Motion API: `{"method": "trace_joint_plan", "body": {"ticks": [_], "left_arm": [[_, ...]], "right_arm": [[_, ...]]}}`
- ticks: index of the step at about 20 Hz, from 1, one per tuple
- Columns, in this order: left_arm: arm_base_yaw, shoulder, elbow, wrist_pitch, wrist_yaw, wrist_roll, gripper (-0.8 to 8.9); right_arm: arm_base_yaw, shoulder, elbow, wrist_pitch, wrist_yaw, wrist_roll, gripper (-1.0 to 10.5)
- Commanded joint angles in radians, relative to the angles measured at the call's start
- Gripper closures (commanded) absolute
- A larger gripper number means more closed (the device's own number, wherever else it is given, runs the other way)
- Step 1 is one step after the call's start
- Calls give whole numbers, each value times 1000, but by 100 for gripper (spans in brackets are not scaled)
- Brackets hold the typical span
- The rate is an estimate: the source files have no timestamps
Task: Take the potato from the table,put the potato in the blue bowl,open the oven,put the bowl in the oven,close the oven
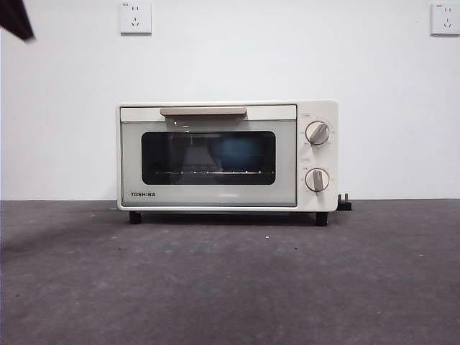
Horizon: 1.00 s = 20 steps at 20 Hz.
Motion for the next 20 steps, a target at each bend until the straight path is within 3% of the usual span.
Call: {"method": "trace_joint_plan", "body": {"ticks": [1,8,20], "left_arm": [[-19,-105,-2,-32,-24,29,819],[-32,-321,-2,-38,-21,19,818],[-23,-274,-2,-25,-24,23,818]], "right_arm": [[27,-2,-4,8,1,-8,945],[54,-1,-4,0,6,-7,945],[54,96,-4,-3,6,-7,945]]}}
